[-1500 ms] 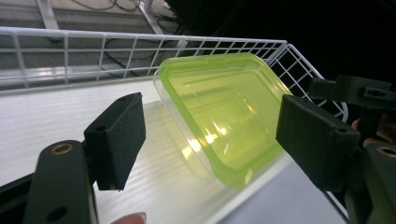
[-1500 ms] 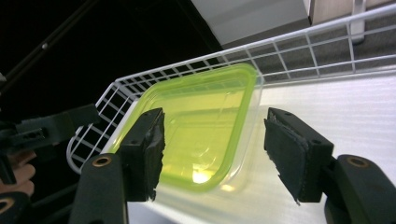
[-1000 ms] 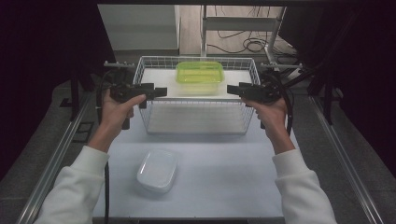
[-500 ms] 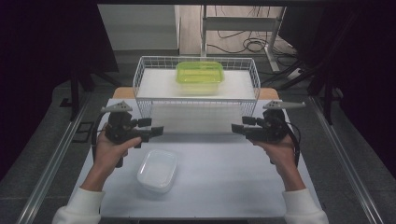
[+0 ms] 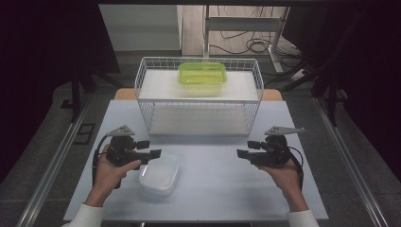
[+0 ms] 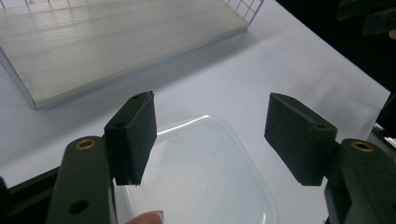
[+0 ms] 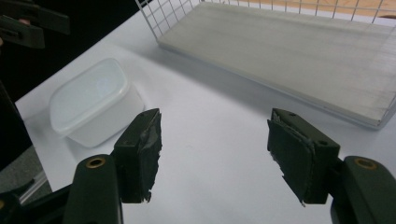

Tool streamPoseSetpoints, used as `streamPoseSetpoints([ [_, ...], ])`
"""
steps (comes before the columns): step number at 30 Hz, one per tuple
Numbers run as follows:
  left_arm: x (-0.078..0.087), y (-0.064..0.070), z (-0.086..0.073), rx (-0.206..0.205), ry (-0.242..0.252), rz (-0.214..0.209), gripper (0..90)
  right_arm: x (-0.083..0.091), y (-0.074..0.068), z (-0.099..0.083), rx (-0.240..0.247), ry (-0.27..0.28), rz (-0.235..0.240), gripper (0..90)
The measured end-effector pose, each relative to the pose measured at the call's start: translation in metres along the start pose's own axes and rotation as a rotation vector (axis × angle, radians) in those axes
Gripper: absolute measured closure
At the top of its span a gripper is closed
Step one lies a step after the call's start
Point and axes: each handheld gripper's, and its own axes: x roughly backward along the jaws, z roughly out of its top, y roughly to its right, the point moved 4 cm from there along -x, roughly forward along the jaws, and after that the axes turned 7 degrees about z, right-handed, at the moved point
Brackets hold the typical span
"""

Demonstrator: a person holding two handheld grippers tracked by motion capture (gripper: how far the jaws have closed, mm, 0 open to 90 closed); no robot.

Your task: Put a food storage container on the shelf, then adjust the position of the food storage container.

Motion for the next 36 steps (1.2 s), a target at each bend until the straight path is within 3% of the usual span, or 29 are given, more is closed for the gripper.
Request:
streamPoseSetpoints([
  [6,-0.002,-0.014,-0.009,0.027,-0.020,0.021,33.7,-0.006,0.002,-0.012,0.000,-0.029,-0.001,34.7],
  [24,0.005,-0.017,-0.019,0.029,-0.064,0.084,32.7,-0.007,0.003,-0.021,0.001,-0.053,-0.005,33.9],
  [33,0.006,-0.026,-0.027,0.037,-0.089,0.111,33.8,-0.004,0.003,-0.025,-0.003,-0.052,-0.009,33.9],
  [36,0.005,-0.032,-0.030,0.046,-0.099,0.122,38.6,-0.003,0.004,-0.026,-0.005,-0.051,-0.011,33.9],
])
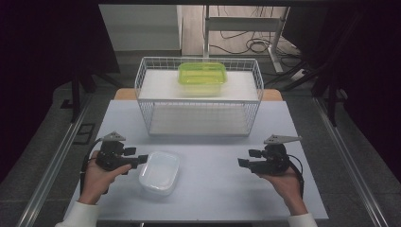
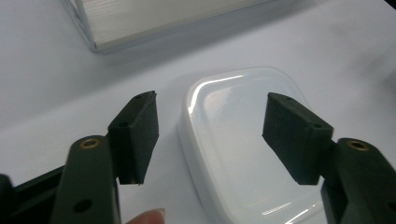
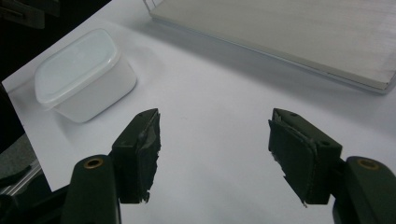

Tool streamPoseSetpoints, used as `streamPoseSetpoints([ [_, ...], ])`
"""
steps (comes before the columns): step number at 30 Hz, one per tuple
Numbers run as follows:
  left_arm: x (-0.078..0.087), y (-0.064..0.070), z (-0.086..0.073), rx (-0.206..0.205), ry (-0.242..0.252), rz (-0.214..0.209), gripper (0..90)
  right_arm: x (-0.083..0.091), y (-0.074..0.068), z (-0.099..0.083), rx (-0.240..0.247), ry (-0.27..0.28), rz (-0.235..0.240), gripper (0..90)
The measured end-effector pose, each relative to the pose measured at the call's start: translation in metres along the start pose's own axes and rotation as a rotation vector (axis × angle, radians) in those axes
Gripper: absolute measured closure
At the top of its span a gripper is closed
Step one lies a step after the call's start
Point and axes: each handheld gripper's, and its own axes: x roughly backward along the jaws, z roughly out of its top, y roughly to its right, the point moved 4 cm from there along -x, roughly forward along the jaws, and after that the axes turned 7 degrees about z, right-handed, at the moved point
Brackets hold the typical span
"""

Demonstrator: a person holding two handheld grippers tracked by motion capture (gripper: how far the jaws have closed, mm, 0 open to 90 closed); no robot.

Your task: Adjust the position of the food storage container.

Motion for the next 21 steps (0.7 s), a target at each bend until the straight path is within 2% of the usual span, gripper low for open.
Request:
streamPoseSetpoints([
  [7,-0.002,-0.004,-0.004,0.000,-0.025,0.008,47.7,-0.002,0.001,-0.001,-0.005,-0.010,0.000,33.9],
  [11,0.002,0.001,-0.004,-0.010,-0.030,-0.023,58.5,-0.005,0.002,-0.003,-0.004,-0.020,-0.001,33.9],
  [16,0.001,0.025,0.001,-0.068,-0.055,-0.096,73.0,-0.008,0.002,-0.005,-0.008,-0.030,0.000,33.8],
  [20,-0.005,0.051,0.000,-0.143,-0.110,-0.143,82.7,-0.008,0.003,-0.006,-0.010,-0.033,-0.001,33.7],
  [21,-0.005,0.051,0.000,-0.143,-0.110,-0.143,85.0,-0.008,0.003,-0.006,-0.010,-0.033,-0.001,33.7],
])
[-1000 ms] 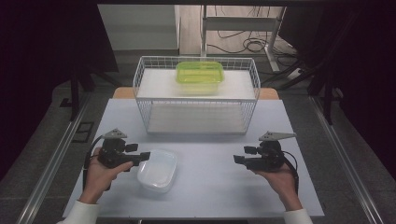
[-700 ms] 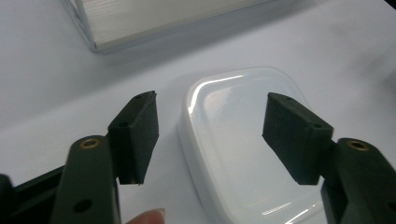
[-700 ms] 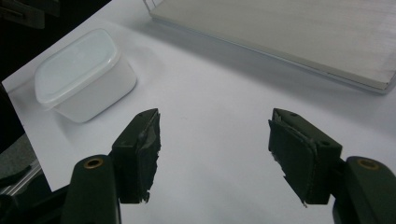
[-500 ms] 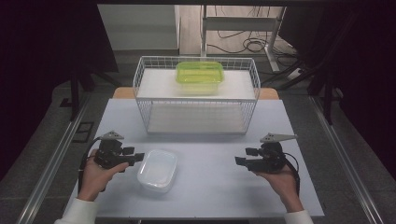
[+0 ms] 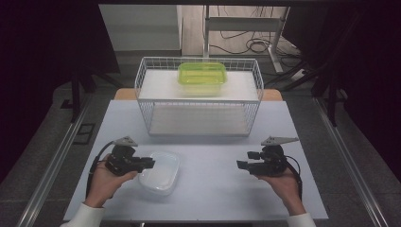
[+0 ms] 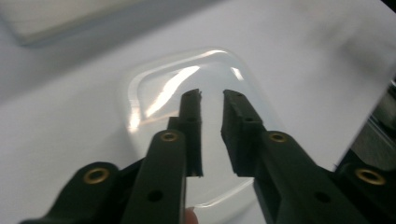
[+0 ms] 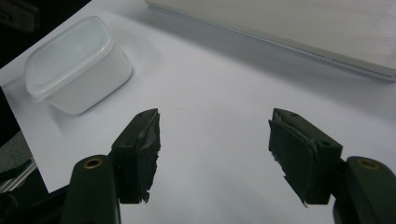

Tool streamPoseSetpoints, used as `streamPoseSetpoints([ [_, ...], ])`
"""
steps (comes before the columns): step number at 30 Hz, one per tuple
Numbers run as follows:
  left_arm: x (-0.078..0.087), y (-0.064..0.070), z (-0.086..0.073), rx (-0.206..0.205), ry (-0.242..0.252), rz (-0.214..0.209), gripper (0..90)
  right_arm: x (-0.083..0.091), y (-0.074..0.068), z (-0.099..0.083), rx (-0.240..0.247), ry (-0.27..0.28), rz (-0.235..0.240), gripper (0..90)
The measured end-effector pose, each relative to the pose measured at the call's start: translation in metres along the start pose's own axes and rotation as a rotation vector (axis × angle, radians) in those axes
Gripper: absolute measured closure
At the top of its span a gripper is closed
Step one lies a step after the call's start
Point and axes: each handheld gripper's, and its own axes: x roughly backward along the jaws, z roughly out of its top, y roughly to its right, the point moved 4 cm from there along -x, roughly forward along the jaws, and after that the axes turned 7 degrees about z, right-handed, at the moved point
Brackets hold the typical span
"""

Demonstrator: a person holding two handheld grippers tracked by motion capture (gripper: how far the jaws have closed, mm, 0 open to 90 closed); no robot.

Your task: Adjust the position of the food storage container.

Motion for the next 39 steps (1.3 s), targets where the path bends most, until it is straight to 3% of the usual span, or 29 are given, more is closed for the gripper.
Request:
streamPoseSetpoints([
  [1,-0.006,0.013,0.001,-0.030,-0.030,-0.017,86.7,0.000,0.000,0.000,-0.004,-0.001,0.000,33.7],
  [4,-0.011,0.025,0.001,-0.052,-0.053,-0.029,89.7,0.000,0.001,-0.001,-0.005,0.000,0.000,33.7],
  [5,-0.016,0.035,0.001,-0.078,-0.082,-0.039,89.9,0.000,0.001,-0.001,-0.008,0.000,0.000,33.7],
  [14,-0.036,0.067,-0.002,-0.145,-0.162,-0.044,90.0,0.000,0.002,-0.002,-0.011,0.000,-0.001,33.8],
  [27,-0.055,0.074,-0.014,-0.178,-0.244,0.005,90.0,0.000,0.003,-0.003,-0.018,-0.005,-0.002,33.7],
  [39,-0.051,0.064,-0.018,-0.156,-0.260,0.016,90.0,-0.001,0.003,-0.004,-0.016,-0.009,-0.003,33.5],
])
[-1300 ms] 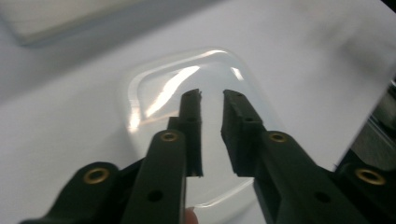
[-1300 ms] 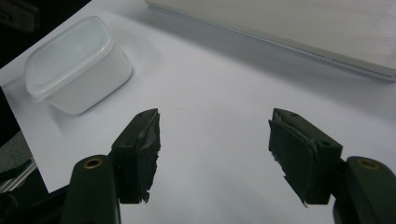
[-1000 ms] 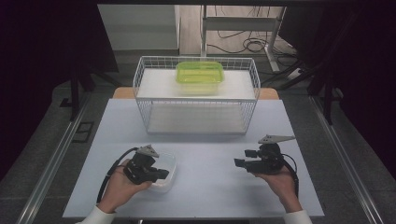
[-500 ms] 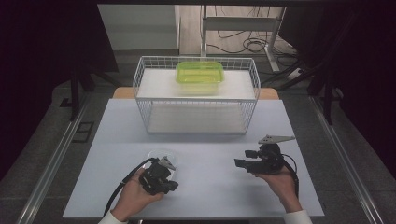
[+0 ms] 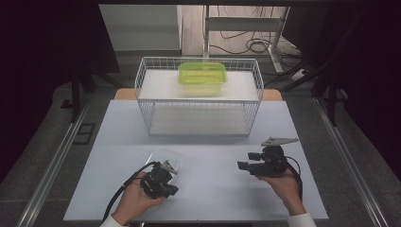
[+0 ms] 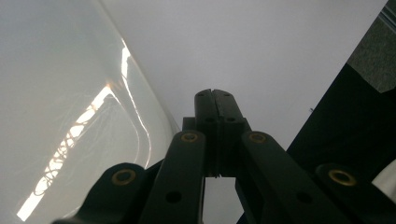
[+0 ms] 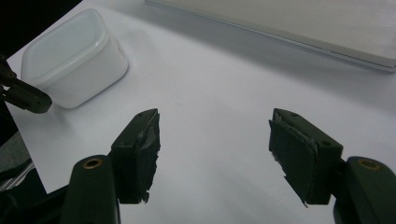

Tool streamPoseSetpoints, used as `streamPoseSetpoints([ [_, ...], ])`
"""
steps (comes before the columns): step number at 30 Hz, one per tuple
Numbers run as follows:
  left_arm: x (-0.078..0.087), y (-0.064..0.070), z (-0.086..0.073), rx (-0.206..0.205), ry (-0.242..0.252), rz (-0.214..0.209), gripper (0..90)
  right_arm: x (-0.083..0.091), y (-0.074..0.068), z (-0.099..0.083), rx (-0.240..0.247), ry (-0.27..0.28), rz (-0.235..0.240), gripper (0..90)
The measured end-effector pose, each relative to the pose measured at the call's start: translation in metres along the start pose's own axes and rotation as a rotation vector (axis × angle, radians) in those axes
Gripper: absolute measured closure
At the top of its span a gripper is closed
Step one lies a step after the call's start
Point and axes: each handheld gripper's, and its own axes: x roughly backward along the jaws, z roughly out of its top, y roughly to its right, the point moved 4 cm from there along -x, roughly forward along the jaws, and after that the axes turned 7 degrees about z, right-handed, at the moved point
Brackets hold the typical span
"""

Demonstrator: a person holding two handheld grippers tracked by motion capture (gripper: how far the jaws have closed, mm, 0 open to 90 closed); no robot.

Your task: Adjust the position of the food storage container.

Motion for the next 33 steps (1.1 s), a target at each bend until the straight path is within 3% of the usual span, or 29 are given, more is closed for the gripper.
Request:
streamPoseSetpoints([
  [4,0.001,-0.009,-0.005,0.016,-0.013,0.024,90.0,0.000,0.000,0.000,-0.001,-0.001,0.000,33.5],
  [20,0.010,-0.057,-0.029,0.119,-0.043,0.043,90.0,0.000,0.001,-0.001,-0.004,-0.008,-0.006,33.5],
  [27,0.011,-0.064,-0.032,0.130,-0.047,0.050,90.0,-0.001,0.001,-0.001,-0.004,-0.011,-0.008,33.4],
  [30,0.017,-0.063,-0.031,0.122,-0.038,0.060,90.0,-0.001,0.001,-0.001,-0.004,-0.011,-0.008,33.4],
  [31,0.027,-0.064,-0.030,0.123,-0.009,0.058,90.0,-0.001,0.001,-0.001,-0.005,-0.010,-0.008,33.4],
  [32,0.027,-0.064,-0.030,0.123,-0.009,0.058,90.0,0.000,0.001,-0.001,-0.006,-0.009,-0.007,33.4],
  [33,0.040,-0.068,-0.030,0.137,0.024,0.059,90.0,0.000,0.002,-0.001,-0.007,-0.008,-0.008,33.4],
])
